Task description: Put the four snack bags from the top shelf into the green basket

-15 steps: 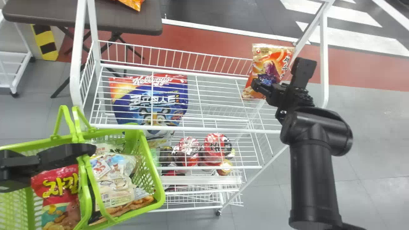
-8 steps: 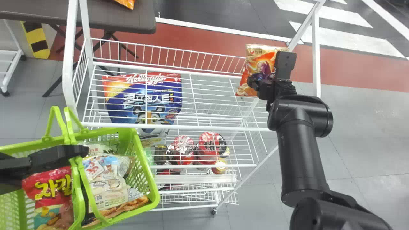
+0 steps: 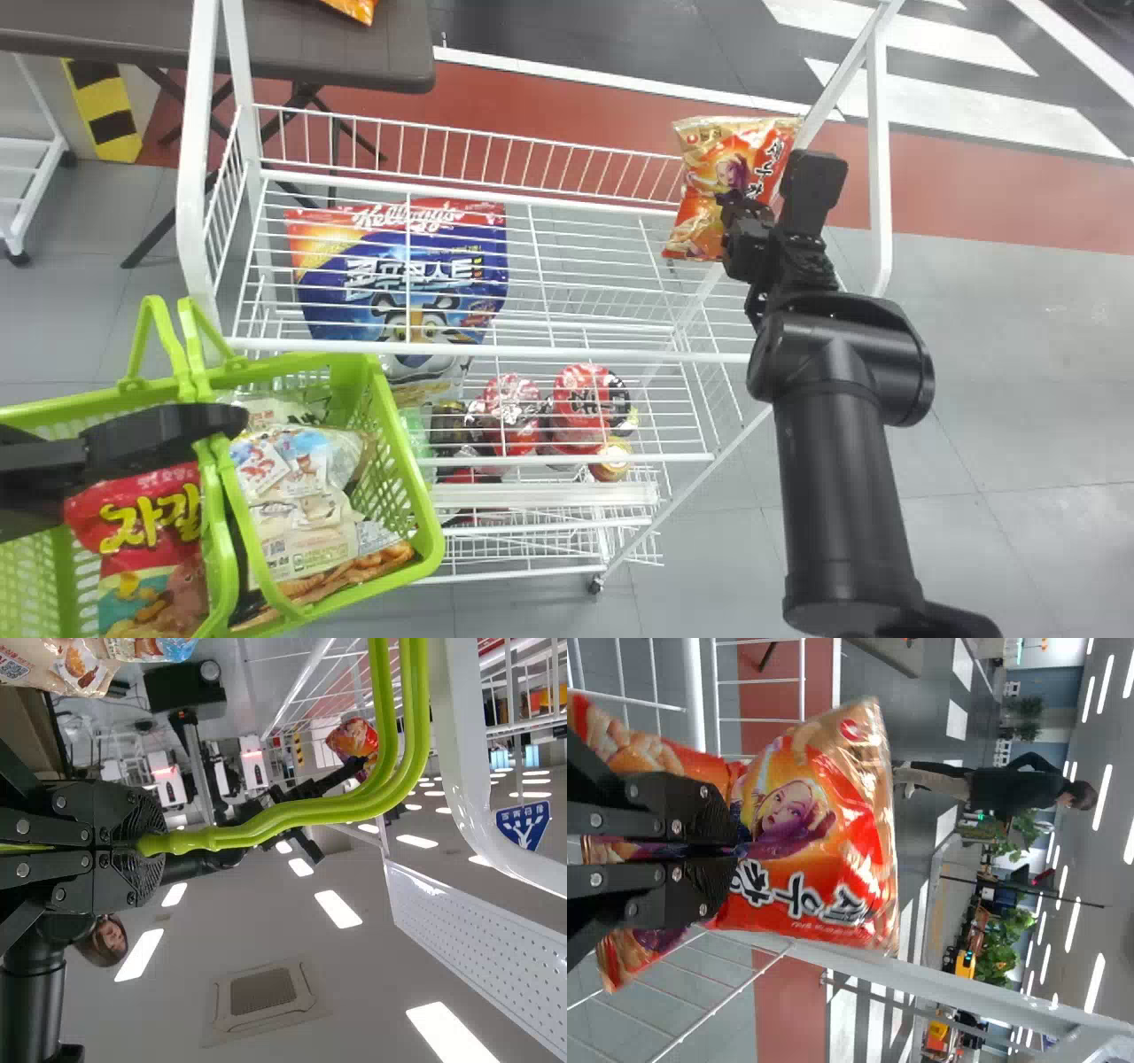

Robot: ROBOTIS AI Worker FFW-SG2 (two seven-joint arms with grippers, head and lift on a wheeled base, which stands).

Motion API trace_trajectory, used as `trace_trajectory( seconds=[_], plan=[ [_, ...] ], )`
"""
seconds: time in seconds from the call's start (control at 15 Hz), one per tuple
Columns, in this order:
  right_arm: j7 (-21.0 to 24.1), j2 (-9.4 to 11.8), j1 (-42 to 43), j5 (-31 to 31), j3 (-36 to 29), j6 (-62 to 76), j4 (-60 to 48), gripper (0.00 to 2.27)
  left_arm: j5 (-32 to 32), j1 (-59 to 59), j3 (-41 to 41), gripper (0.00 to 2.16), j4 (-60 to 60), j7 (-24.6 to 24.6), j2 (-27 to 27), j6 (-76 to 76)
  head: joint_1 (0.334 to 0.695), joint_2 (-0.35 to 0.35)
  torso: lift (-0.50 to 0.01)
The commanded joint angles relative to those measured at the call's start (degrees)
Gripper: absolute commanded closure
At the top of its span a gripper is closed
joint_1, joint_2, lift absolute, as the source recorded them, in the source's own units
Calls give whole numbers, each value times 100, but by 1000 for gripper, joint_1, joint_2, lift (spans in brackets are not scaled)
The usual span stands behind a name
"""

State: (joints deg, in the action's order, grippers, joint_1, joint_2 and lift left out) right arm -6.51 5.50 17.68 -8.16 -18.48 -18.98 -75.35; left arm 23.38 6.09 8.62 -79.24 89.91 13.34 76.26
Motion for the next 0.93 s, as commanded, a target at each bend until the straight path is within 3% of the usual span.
trace_trajectory(
  seconds=[0.0,0.27,0.47,0.87],
  plan=[
    [-70,-32,-511,465,108,-349,-920,2260,0,-3,17,2145,5,66,20,0,695,-315,0],
    [-193,-67,-1478,1423,468,-1649,-3003,2260,0,6,8,2145,5,66,20,0,695,-284,0],
    [-377,-67,-2181,2258,714,-3477,-4524,2260,-9,32,-27,2145,5,66,20,0,695,-221,0],
    [-606,-58,-2638,3655,961,-7099,-6044,2260,-61,85,-80,2145,23,66,-16,-18,695,-77,0]
  ],
)
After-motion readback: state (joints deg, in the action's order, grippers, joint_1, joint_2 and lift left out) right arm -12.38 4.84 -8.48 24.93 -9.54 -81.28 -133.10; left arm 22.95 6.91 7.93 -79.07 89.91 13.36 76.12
